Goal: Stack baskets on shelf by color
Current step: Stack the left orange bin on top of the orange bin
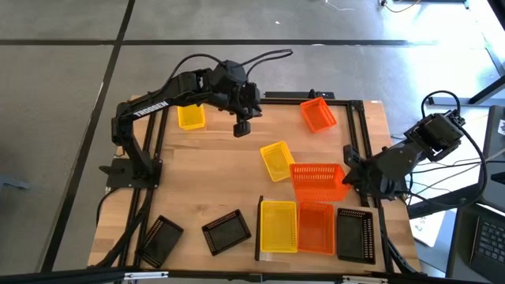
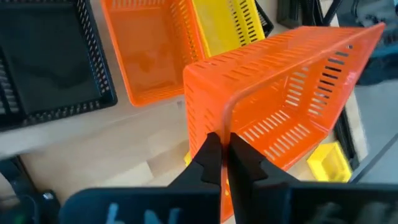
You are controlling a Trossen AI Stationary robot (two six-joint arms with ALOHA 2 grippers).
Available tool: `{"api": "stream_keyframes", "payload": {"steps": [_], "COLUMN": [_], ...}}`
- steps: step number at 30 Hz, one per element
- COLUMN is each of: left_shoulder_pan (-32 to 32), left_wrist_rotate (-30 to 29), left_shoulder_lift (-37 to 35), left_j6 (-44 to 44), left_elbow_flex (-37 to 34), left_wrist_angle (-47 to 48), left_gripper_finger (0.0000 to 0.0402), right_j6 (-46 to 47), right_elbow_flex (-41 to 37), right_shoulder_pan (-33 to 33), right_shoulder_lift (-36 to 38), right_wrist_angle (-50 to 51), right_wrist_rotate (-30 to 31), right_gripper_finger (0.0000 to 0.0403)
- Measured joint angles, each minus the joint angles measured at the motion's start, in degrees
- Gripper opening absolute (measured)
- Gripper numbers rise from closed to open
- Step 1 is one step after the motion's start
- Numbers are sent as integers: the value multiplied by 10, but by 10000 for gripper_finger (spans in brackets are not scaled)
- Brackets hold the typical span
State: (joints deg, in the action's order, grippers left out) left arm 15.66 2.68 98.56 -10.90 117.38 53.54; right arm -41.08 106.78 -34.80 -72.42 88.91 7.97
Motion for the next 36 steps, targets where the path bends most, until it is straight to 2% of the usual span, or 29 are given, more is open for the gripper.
{"api": "stream_keyframes", "payload": {"steps": [3, 8, 11, 13, 17, 21, 25, 29, 32, 36], "left_shoulder_pan": [0, -5, -11, -14, -21, -23, -23, -23, -23, -23], "left_wrist_rotate": [0, 0, 0, 0, 0, 0, 0, -2, -2, -2], "left_shoulder_lift": [0, 0, 0, 0, 0, 0, 0, 0, 0, 0], "left_j6": [0, -2, -2, -5, -27, -29, -28, -28, -28, -28], "left_elbow_flex": [0, 0, 0, 0, 0, 0, 0, 0, 0, 0], "left_wrist_angle": [0, 0, 0, 0, 0, 0, 0, 0, 0, 0], "left_gripper_finger": [57, 57, 57, 57, 57, 57, 57, 57, 57, 57], "right_j6": [72, 264, 344, 374, 379, 410, 462, 545, 622, 688], "right_elbow_flex": [0, 31, 50, 52, 33, 1, -51, -97, -104, -98], "right_shoulder_pan": [0, 0, 0, 0, 0, 0, 0, 0, 0, 0], "right_shoulder_lift": [0, 2, 3, 8, 33, 86, 153, 205, 213, 193], "right_wrist_angle": [-17, -16, -2, 14, 11, 11, 10, -38, -75, -105], "right_wrist_rotate": [12, 63, 99, 110, 100, 102, 132, 195, 242, 249], "right_gripper_finger": [0, 0, 0, 0, 0, 0, 0, 0, 0, 0]}}
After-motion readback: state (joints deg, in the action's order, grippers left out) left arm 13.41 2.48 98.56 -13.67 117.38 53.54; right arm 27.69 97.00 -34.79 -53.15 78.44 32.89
